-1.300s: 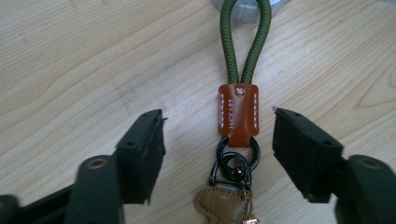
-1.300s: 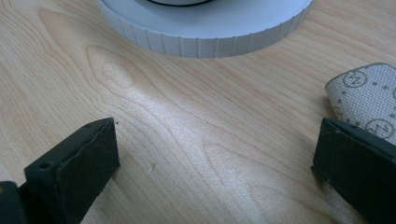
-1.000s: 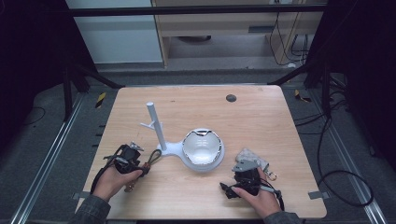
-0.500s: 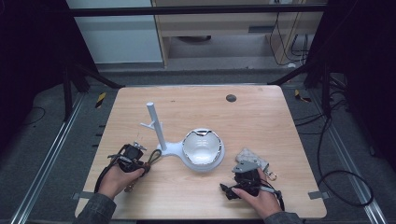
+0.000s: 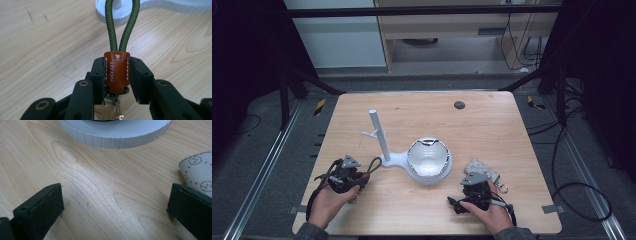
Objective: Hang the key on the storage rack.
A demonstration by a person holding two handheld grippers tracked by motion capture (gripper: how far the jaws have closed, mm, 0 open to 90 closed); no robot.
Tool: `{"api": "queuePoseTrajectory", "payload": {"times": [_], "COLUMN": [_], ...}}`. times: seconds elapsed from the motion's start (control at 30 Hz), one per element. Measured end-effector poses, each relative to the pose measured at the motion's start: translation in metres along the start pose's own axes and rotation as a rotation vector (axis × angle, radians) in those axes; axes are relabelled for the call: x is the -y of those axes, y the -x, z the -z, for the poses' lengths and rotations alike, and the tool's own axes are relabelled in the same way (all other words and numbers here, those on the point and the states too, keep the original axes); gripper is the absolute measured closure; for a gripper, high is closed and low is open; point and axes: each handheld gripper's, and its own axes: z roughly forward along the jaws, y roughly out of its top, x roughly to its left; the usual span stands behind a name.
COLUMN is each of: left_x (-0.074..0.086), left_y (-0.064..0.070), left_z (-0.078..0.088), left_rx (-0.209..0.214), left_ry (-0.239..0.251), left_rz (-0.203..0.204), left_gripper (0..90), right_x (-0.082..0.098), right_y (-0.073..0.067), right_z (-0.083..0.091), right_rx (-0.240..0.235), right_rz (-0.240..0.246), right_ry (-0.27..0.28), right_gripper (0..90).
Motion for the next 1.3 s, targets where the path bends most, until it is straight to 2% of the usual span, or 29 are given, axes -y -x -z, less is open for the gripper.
{"api": "queuePoseTrajectory", "payload": {"times": [0.17,0.33,0.37,0.57,0.93,1.3], "left_x": [0.007,0.009,0.009,0.005,0.001,0.003], "left_y": [0.004,0.010,0.010,0.018,0.027,0.031], "left_z": [0.011,0.020,0.020,0.030,0.034,0.042], "left_rx": [-0.021,-0.029,-0.029,-0.042,-0.059,-0.065], "left_ry": [0.103,0.175,0.175,0.270,0.341,0.389], "left_rz": [0.011,0.004,0.004,0.012,0.026,0.039], "left_gripper": [65.8,65.8,65.9,65.8,65.9,65.9], "right_x": [0.000,0.000,0.000,-0.001,-0.003,-0.003], "right_y": [0.000,0.000,0.000,0.001,0.005,0.005], "right_z": [0.000,0.000,0.000,-0.002,-0.003,-0.003], "right_rx": [0.001,0.001,0.001,0.011,0.013,0.016], "right_rz": [-0.001,-0.001,-0.001,-0.008,-0.012,-0.013], "right_ry": [0.000,0.000,0.000,0.002,0.002,0.000], "right_gripper": [0.2,0.2,0.2,0.2,0.3,0.2]}}
